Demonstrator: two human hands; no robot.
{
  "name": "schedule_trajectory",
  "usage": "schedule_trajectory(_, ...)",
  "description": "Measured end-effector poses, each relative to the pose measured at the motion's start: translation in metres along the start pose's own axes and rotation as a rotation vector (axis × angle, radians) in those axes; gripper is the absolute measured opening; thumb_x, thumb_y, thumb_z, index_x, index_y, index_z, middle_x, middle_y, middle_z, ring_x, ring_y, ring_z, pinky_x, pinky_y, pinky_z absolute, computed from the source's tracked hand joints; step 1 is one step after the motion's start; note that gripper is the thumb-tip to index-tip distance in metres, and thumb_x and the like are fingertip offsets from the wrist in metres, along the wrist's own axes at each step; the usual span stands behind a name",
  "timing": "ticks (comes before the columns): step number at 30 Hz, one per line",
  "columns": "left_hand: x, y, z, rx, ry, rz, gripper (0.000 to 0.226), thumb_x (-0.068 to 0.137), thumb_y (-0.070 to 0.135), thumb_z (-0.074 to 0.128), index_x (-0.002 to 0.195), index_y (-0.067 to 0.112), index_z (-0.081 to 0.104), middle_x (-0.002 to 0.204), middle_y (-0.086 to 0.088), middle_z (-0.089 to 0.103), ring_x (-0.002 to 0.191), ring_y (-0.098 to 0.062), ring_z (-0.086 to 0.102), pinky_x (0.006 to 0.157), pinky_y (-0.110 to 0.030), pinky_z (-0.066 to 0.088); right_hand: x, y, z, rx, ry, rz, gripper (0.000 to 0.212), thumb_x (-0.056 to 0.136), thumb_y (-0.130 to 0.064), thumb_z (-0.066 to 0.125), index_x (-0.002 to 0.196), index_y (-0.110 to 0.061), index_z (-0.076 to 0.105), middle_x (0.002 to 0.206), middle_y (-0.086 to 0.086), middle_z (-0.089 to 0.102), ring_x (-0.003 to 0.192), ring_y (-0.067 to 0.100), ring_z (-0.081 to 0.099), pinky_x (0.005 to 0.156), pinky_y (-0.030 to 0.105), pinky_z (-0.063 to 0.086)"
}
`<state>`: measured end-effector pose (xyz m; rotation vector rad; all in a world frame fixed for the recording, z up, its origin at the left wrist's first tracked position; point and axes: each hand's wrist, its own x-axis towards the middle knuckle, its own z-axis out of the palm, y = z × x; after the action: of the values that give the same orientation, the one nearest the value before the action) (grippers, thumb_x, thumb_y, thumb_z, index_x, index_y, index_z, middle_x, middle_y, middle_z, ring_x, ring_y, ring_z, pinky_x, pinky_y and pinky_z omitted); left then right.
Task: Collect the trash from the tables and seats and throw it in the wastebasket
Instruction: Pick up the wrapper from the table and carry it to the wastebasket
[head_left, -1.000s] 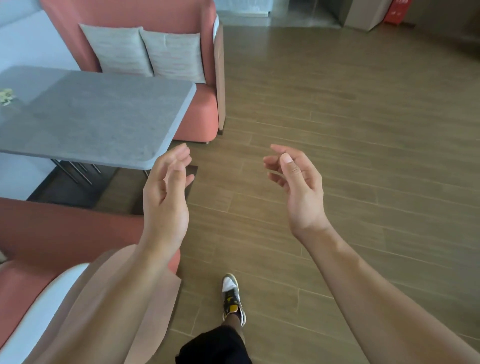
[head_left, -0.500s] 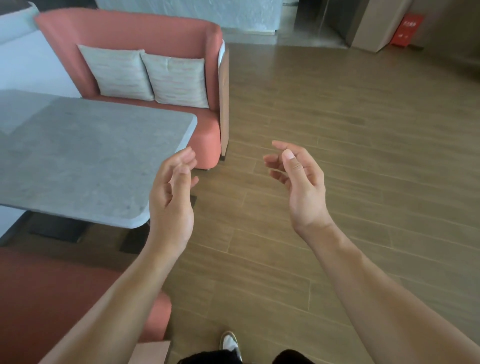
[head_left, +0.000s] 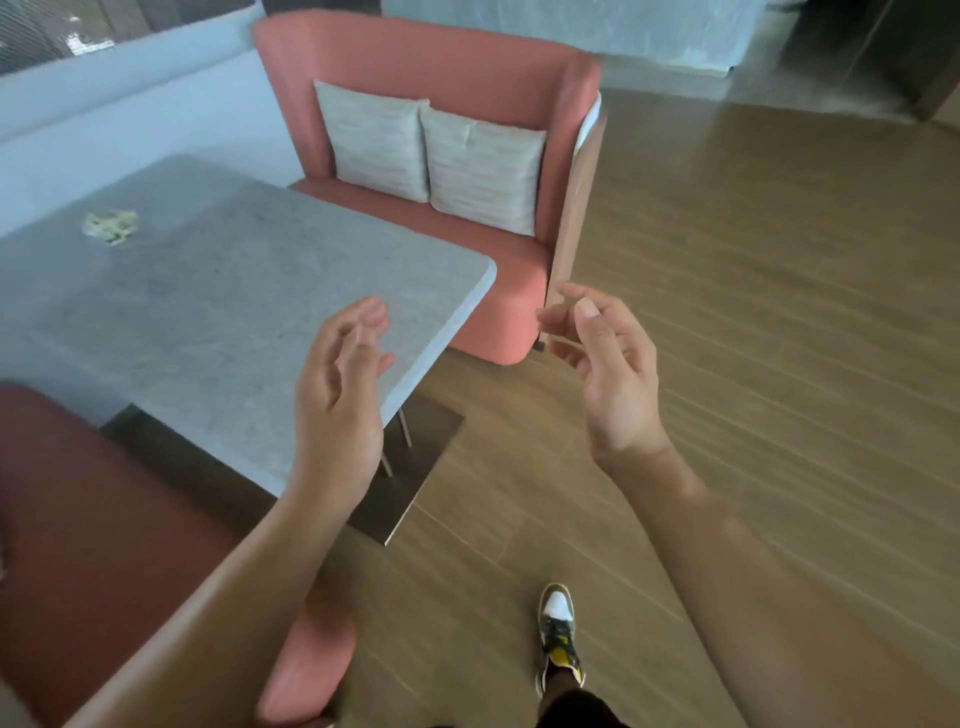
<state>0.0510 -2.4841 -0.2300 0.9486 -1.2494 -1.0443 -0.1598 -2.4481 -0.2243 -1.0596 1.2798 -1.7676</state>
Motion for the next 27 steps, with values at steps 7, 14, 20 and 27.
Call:
schedule_trajectory(7,0.07,-0.007,0.037,0.065,0.232,0.042,0.026,0.106,0.031,0.045,0.123,0.031,0.065,0.131,0.006,0.07,0.13,-0.016,0.064,0.102,-0.038,0.057,0.129,0.016,0.019,0.02,-0.23,0.03,0.045,0.091,-0.054,0.057,0.121,-0.024,0.072,0.106,0.003,0.075,0.109,0.02,0.07,0.097,0.04,0.052)
schedule_trajectory(14,0.108,-0.014,0.037,0.161,0.438,0.074,0.031,0.101,0.045,0.046,0.124,0.037,0.065,0.128,0.015,0.071,0.129,-0.013,0.064,0.099,-0.034,0.057,0.209,0.035,0.061,0.06,-0.428,0.034,0.037,0.093,-0.054,0.057,0.117,-0.03,0.073,0.108,0.003,0.075,0.11,0.022,0.07,0.099,0.044,0.054)
schedule_trajectory(20,0.144,-0.029,0.007,0.215,0.603,0.1,0.033,0.099,0.046,0.046,0.128,0.039,0.063,0.126,0.012,0.071,0.128,-0.014,0.065,0.098,-0.034,0.059,0.248,0.064,0.12,0.059,-0.571,0.075,0.032,0.09,-0.06,0.057,0.109,-0.04,0.073,0.101,-0.006,0.075,0.107,0.017,0.071,0.101,0.042,0.055)
schedule_trajectory(27,0.215,-0.059,-0.042,0.241,0.701,0.092,0.033,0.101,0.048,0.046,0.13,0.041,0.06,0.128,0.01,0.069,0.129,-0.015,0.064,0.102,-0.04,0.057,0.304,0.098,0.199,0.039,-0.649,0.076,0.023,0.09,-0.06,0.058,0.103,-0.051,0.075,0.1,-0.007,0.076,0.106,0.017,0.072,0.101,0.043,0.055)
